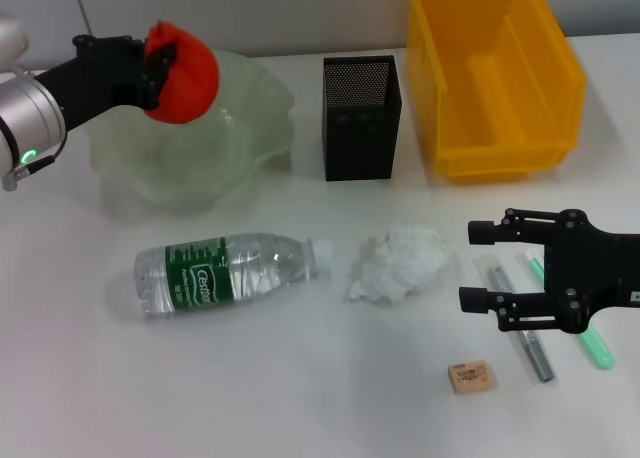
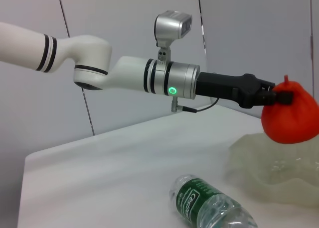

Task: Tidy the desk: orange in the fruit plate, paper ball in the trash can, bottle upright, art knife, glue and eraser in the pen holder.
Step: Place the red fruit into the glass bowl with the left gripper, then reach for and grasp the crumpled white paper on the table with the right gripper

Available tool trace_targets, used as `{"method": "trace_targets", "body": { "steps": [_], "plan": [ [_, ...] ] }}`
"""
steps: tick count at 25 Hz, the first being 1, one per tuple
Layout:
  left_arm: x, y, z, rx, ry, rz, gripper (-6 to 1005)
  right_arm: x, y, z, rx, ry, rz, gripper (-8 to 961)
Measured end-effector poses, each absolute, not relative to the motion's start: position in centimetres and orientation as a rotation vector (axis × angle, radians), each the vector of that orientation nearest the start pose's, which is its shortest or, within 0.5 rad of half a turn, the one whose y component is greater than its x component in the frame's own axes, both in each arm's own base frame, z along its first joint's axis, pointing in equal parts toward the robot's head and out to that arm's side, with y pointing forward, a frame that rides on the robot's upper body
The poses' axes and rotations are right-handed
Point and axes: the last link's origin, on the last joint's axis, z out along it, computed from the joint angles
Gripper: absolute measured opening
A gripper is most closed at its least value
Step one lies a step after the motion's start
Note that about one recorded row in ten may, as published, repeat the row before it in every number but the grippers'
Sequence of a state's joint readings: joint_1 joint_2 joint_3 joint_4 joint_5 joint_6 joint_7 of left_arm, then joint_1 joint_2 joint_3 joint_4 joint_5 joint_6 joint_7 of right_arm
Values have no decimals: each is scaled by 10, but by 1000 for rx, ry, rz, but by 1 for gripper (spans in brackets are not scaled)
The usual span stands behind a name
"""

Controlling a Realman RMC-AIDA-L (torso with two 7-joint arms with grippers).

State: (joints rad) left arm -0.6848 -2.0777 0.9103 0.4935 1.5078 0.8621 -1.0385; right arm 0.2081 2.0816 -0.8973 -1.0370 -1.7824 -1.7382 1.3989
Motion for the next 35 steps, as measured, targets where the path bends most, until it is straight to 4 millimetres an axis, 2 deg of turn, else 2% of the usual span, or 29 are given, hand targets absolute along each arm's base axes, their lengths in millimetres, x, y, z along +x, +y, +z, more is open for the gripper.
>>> {"method": "trace_targets", "body": {
  "steps": [6, 11, 19, 22, 23, 26, 28, 30, 35],
  "plan": [
    [-236, 430, -13, -2267, -396, -515, 124, 271, 262, 40, -2752, 434, 735, 778],
    [-229, 428, -22, -2320, -356, -498, 319, 270, 260, 40, -2758, 432, 741, 779],
    [-220, 428, -23, -2349, -359, -526, 612, 271, 259, 40, -2758, 439, 742, 777],
    [-209, 420, -16, -2410, -346, -622, 728, 272, 259, 40, -2753, 446, 740, 777],
    [-199, 408, -10, -2481, -297, -692, 767, 273, 259, 39, -2751, 457, 743, 777],
    [-190, 396, -5, -2548, -240, -745, 792, 274, 259, 38, -2754, 460, 743, 777],
    [-177, 378, 7, -2639, -156, -815, 809, 275, 259, 37, -2754, 439, 737, 777],
    [-175, 374, 10, -2658, -144, -831, 826, 276, 259, 37, -2753, 429, 736, 778],
    [-171, 344, 30, -2788, -77, -903, 834, 280, 260, 40, -2737, 432, 699, 778]
  ]
}}
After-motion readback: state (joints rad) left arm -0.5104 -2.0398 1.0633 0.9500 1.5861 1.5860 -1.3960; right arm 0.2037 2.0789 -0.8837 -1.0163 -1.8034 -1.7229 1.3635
